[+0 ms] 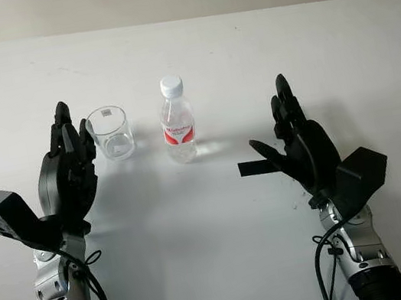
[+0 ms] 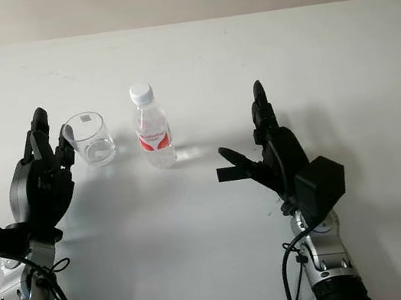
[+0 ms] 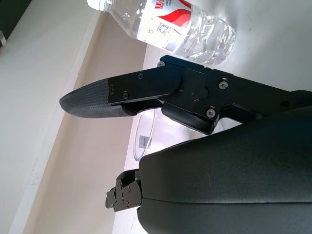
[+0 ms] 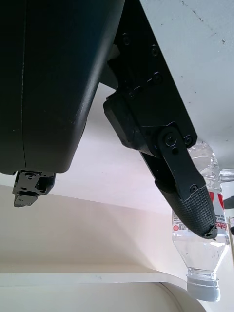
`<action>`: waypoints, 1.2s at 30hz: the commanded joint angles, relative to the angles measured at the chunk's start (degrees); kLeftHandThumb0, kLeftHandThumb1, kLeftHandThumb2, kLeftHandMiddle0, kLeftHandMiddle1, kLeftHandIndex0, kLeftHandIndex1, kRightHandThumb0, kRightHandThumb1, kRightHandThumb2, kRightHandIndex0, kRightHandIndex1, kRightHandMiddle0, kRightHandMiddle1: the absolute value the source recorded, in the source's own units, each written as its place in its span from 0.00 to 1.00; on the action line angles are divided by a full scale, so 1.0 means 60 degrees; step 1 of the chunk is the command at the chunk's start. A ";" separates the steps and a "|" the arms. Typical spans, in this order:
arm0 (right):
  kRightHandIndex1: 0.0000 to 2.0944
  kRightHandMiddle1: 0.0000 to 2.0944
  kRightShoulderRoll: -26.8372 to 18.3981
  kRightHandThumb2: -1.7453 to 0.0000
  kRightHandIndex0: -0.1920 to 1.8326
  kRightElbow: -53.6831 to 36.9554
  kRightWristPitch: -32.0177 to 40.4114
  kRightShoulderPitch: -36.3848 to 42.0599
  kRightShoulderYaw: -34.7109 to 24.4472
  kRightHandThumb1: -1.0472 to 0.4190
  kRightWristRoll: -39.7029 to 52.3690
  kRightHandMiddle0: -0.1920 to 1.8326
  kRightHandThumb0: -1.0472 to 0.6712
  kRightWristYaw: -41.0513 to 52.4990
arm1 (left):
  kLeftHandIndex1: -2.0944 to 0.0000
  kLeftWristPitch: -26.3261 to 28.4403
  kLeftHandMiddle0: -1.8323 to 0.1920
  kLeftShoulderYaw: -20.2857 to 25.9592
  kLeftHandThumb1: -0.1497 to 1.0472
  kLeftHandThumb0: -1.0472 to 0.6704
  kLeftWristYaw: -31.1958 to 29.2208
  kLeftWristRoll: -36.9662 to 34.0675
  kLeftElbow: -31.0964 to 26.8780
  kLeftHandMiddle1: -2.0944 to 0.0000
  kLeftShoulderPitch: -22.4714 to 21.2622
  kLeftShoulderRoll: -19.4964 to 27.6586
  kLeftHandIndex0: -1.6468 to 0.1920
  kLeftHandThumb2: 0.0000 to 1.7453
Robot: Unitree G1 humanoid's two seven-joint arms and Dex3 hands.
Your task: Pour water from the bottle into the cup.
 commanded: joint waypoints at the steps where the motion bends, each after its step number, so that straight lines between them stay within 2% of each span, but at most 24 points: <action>1: 0.00 0.00 0.0016 0.97 0.00 -0.0170 0.0010 0.0175 0.0003 0.08 0.0051 0.00 0.07 0.0020 | 0.97 -0.0008 0.97 0.0058 1.00 0.13 -0.0009 0.0035 -0.0086 0.97 -0.0048 0.0089 0.98 0.33; 13: 0.00 0.00 -0.0100 0.97 0.00 -0.0018 0.0216 -0.0139 0.0133 0.08 -0.0162 0.00 0.04 0.0125 | 0.98 -0.0015 0.97 0.0033 1.00 0.14 0.0104 0.0127 -0.0159 0.98 0.0041 0.0070 0.98 0.34; 22: 0.00 0.00 -0.0297 0.97 0.00 0.1603 -0.0063 -0.2822 0.0897 0.08 -0.1323 0.00 0.02 0.0255 | 0.98 -0.0050 0.98 0.0049 1.00 0.13 0.0087 0.0080 -0.0109 0.98 -0.0024 -0.0011 0.99 0.33; 31: 0.00 0.00 0.0164 0.97 0.00 0.3973 -0.0280 -0.5004 0.1229 0.08 -0.1325 0.00 0.01 0.0670 | 0.98 -0.0046 0.98 0.0106 1.00 0.14 0.0025 0.0072 -0.0182 0.98 0.0065 0.0061 1.00 0.33; 36: 0.00 0.00 0.0581 0.97 0.00 0.5247 0.0169 -0.5841 0.1057 0.09 -0.0967 0.00 0.00 0.0940 | 0.98 0.0009 0.98 0.0118 1.00 0.14 0.0079 0.0060 -0.0185 0.97 0.0008 0.0040 0.99 0.33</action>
